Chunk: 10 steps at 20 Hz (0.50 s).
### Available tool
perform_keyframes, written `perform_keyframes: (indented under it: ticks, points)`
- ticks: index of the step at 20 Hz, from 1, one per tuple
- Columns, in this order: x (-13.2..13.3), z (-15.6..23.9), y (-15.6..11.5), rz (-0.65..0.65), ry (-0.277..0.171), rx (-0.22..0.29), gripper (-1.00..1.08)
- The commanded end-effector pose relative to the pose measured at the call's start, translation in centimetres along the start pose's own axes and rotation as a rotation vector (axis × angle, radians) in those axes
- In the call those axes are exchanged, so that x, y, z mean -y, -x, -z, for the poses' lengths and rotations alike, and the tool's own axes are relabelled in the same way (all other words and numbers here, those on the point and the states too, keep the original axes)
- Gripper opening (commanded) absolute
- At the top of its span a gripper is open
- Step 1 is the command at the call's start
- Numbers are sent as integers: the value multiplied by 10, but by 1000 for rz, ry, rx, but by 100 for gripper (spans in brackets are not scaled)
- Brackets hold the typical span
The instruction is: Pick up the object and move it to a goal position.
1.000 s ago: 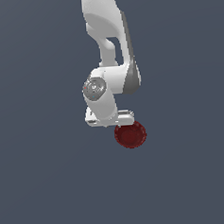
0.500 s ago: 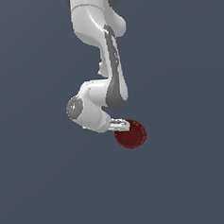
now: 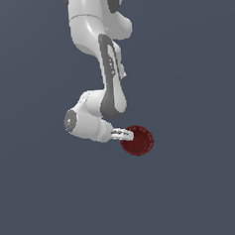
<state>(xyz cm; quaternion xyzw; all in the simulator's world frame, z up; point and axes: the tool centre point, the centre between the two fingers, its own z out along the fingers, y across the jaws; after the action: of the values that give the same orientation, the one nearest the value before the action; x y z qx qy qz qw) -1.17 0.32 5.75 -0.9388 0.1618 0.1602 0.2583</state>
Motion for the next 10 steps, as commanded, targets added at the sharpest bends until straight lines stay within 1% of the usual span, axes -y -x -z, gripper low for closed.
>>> perform_keyframes:
  ticks: [1, 6, 10]
  points:
    - [1, -1, -1, -4, -13, 4, 28]
    - [0, -4, 0, -4, -9, 3, 28]
    - [0, -20, 0, -4, -12, 4, 28]
